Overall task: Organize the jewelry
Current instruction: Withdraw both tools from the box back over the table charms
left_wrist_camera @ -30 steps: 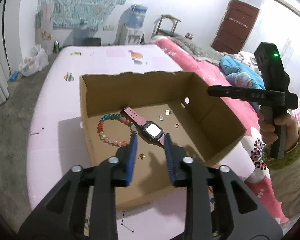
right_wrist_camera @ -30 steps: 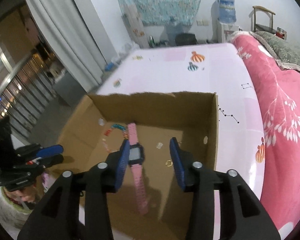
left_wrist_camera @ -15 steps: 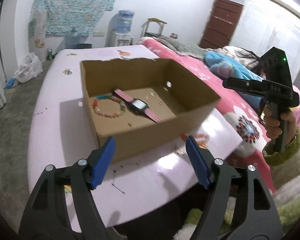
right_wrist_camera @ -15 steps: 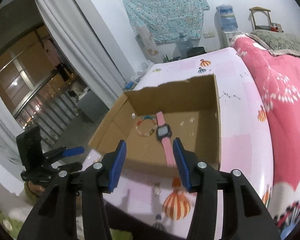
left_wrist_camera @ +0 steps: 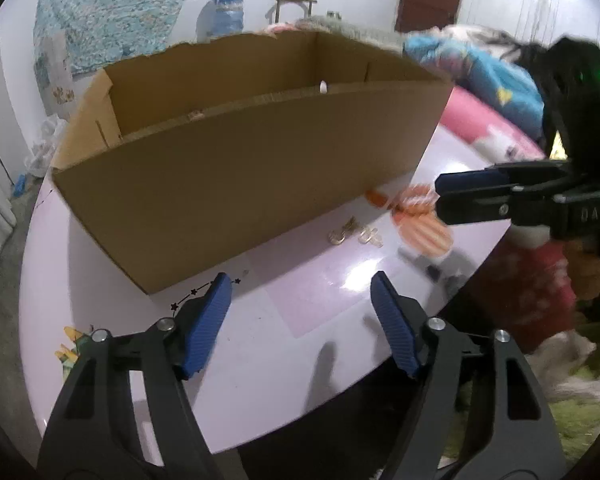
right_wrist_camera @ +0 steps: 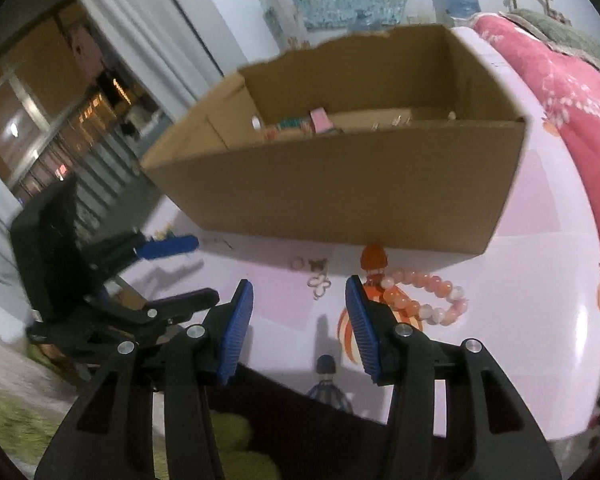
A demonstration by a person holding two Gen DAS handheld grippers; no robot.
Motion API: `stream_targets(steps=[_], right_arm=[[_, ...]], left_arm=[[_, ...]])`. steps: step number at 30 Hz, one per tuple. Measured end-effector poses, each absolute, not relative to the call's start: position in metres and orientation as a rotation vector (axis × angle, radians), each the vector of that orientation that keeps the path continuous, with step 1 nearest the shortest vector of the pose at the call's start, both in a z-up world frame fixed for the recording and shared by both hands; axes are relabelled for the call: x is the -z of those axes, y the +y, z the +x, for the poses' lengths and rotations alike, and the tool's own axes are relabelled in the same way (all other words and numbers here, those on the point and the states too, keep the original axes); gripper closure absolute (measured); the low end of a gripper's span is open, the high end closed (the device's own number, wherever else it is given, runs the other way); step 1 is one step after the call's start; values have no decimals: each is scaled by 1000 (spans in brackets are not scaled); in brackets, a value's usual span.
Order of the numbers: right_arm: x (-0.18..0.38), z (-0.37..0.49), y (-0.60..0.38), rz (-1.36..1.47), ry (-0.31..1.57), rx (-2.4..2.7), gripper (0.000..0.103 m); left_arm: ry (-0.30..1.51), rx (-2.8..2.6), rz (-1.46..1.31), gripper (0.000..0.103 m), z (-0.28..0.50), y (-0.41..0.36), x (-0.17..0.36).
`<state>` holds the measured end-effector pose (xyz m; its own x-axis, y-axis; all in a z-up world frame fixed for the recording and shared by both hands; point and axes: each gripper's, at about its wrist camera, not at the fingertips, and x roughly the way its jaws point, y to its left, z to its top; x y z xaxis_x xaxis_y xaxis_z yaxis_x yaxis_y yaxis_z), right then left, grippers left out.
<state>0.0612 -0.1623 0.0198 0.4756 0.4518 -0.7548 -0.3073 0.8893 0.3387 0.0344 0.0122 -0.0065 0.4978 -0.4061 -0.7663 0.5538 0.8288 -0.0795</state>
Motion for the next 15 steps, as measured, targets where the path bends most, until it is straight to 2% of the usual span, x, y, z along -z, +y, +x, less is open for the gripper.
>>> stream_targets(steps=[7,15], right_arm=[[8,81,-139,-6,991,-499,64],[13,92,-130,-113,994,-551,74]], left_arm=[[882,599,217,48,43,8,19],[898,609,201,51,44,13,21]])
